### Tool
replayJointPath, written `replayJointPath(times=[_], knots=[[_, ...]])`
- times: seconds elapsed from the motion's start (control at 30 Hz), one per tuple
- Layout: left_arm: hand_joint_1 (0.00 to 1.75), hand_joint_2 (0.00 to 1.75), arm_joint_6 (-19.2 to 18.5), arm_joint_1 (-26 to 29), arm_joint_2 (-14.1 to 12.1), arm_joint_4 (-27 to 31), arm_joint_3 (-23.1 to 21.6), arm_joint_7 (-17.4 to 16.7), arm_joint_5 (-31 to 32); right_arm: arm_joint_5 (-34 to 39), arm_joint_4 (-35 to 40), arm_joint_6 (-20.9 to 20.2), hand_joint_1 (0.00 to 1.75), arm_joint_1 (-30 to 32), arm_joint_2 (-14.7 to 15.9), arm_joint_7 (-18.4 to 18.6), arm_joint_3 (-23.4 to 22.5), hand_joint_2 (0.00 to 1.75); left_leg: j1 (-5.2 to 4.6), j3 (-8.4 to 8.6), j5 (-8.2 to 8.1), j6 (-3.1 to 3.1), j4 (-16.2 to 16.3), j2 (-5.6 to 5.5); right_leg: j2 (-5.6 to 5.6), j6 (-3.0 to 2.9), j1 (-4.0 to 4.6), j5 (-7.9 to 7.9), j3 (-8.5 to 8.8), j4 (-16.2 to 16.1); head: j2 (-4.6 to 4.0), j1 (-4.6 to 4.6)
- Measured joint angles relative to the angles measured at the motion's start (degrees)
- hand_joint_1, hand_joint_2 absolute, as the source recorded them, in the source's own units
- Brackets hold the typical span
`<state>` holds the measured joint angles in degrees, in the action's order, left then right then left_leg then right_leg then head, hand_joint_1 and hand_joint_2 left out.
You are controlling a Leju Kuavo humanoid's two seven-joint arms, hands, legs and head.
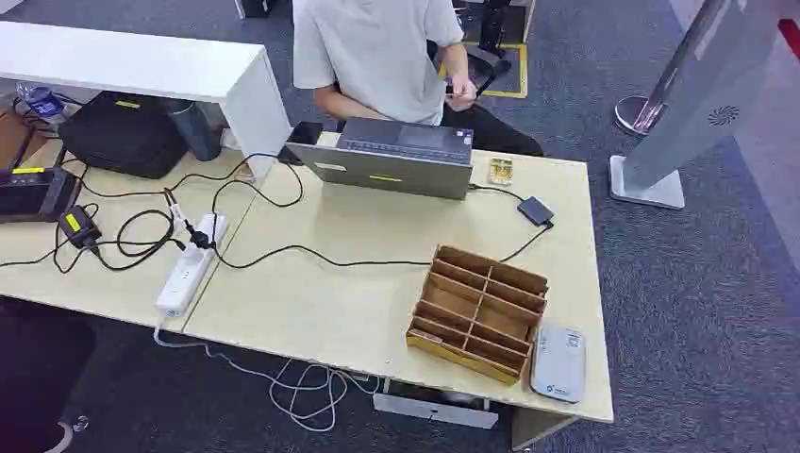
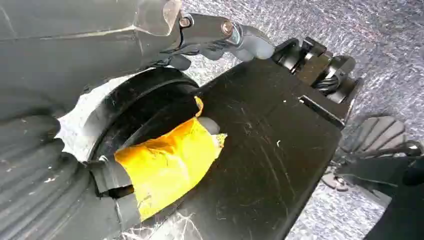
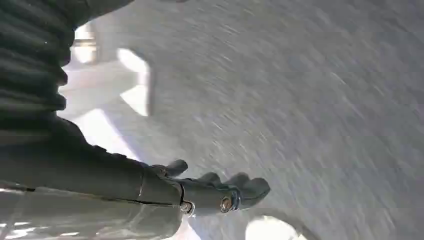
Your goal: Pass the card to the sensor for recognition and then transmit it.
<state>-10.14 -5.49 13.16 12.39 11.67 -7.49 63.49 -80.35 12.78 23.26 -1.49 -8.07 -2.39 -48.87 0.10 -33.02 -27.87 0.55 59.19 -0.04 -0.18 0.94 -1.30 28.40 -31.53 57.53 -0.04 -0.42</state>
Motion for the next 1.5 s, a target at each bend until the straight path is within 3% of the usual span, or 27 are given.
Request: replayJointPath(times=[0.2, 0.37, 0.73, 1.5], knots=[[0.00, 1.75, -1.0, -0.2, 0.3, 0.0, 0.0, 0.1, 1.9, 4.6, 8.7, -2.9, 0.00, -5.4, 8.3, -7.3, -0.2, 1.75, -0.10, 0.00, 0.09, 0.15, 0.1, 0.05, 0.11, 0.22, -0.19, -0.16, -0.03, 0.0, 0.00, 0.00], [0.00, 1.75, -1.0, -0.2, 0.3, 0.0, 0.0, 1.0, 2.3, 10.6, 16.9, -5.8, 0.00, -7.1, 12.0, -5.8, 2.7, 1.75, -0.14, -0.03, 0.10, 0.17, 0.2, 0.03, 0.09, 0.27, -0.16, -0.19, -0.02, 0.0, 0.00, 0.00], [0.00, 1.75, -1.1, -0.2, 0.3, 0.0, 0.0, 1.0, 2.3, 12.6, 22.2, -5.5, 0.00, -6.1, 13.0, -5.2, 7.4, 1.75, -0.07, -0.04, 0.09, 0.16, 0.2, 0.04, 0.11, 0.24, -0.08, -0.19, -0.07, 0.0, 0.00, 0.00], [0.00, 1.75, -1.1, -0.2, 0.3, 0.0, 0.0, 1.0, 2.3, 12.6, 23.1, -5.5, 0.00, -5.9, 13.0, -5.2, 7.8, 1.75, -0.08, -0.05, 0.09, 0.16, 0.2, 0.04, 0.11, 0.24, -0.09, -0.20, -0.07, 0.0, 0.00, 0.00]])
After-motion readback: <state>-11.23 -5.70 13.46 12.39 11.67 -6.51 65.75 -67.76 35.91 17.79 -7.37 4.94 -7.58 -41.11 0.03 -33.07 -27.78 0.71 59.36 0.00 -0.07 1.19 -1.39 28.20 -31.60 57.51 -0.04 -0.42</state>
